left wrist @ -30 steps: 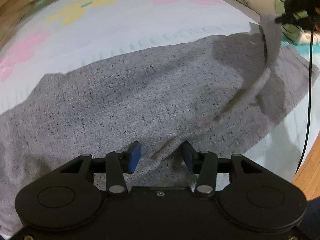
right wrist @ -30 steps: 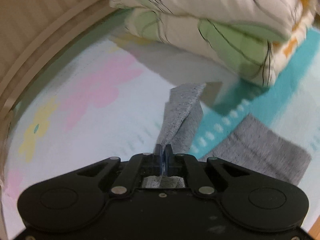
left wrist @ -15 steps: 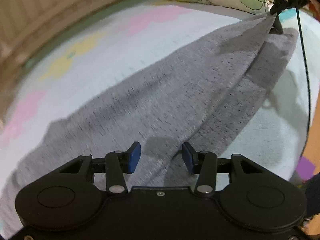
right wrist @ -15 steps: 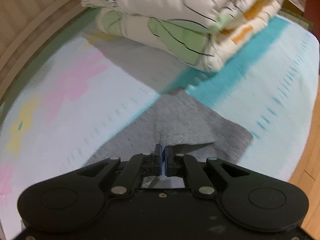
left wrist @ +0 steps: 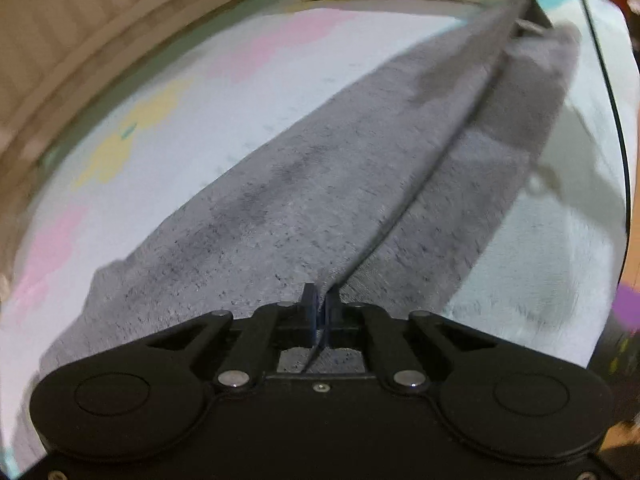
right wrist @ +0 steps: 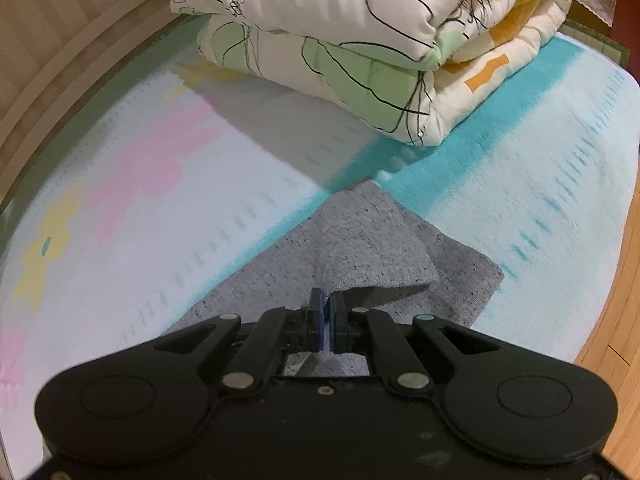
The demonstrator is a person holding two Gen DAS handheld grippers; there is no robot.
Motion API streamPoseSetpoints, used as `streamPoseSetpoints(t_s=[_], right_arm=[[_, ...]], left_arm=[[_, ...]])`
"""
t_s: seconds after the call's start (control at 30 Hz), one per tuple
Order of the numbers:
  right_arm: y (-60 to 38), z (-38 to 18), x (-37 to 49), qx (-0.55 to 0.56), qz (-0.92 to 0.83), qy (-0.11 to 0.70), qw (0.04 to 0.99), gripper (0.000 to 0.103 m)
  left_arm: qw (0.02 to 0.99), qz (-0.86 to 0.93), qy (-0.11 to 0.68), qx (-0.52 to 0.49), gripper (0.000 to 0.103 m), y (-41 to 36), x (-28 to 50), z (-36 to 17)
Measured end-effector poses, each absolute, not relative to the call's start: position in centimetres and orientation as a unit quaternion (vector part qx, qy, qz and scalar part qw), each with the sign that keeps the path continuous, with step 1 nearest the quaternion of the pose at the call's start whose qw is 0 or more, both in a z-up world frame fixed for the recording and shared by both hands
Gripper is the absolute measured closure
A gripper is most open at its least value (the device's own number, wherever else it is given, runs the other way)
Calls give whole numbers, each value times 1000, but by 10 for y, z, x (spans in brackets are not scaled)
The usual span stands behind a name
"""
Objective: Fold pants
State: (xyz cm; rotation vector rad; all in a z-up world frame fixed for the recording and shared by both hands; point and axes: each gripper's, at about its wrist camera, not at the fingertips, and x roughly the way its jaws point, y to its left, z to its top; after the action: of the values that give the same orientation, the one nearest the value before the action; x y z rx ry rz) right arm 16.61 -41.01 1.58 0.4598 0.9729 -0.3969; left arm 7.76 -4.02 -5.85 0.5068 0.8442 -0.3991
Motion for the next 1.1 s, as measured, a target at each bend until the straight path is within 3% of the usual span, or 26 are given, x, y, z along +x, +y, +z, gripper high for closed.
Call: streamPoseSetpoints(t_s=[0.23, 0.6, 0.9, 1.0, 1.1], right_arm=[[-413, 24, 149, 215, -188, 462, 840, 99], [-424, -40, 145, 197, -216, 572, 767, 99], [-441, -40, 148, 221, -229, 557, 767, 93], [-464, -24, 143, 257, -269, 519, 770, 82], [-478, -4, 136, 258, -313, 465, 787, 82]], left_arm=[[873, -213, 390, 201, 98, -25, 69, -11], [822, -246, 454, 240, 97, -34, 67, -53], [819, -235, 480, 209, 97, -32, 74, -54], [820, -232, 480, 208, 96, -32, 73, -54], [821, -230, 478, 211, 96, -34, 72, -55]])
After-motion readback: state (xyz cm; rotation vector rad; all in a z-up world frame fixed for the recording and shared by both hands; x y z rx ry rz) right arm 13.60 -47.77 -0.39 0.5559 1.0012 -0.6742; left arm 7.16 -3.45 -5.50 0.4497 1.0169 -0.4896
